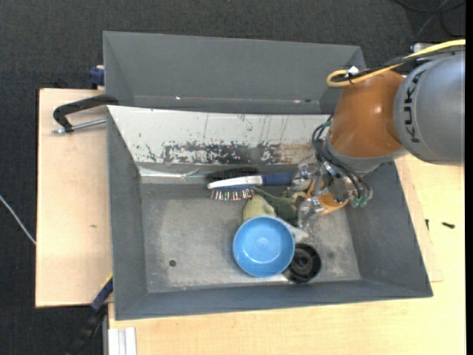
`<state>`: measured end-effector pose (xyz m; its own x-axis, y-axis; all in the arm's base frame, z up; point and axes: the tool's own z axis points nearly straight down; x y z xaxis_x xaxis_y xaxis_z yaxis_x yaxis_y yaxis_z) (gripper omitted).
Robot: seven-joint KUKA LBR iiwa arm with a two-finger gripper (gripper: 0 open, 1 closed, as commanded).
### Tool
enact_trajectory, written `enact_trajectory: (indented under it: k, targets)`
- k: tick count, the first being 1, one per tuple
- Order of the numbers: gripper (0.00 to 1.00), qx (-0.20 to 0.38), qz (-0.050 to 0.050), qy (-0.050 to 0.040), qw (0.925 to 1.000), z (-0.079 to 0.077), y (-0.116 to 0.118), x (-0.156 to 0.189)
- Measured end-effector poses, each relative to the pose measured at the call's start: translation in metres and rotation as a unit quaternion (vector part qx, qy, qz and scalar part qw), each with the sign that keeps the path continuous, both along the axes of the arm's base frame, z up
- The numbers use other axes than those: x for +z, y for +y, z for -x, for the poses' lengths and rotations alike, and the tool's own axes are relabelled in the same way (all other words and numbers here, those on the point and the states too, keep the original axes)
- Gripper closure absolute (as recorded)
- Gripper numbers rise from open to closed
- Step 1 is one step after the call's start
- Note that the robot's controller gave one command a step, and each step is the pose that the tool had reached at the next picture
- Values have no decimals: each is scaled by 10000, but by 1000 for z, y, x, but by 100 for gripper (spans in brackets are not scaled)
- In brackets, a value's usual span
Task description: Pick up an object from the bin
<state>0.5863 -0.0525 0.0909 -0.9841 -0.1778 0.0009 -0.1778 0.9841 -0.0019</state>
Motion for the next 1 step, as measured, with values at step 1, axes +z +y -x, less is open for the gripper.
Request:
enact_trajectory:
  k: [1]
  targets:
    - [100, 147, -11, -79, 9999, -2, 21, 145]
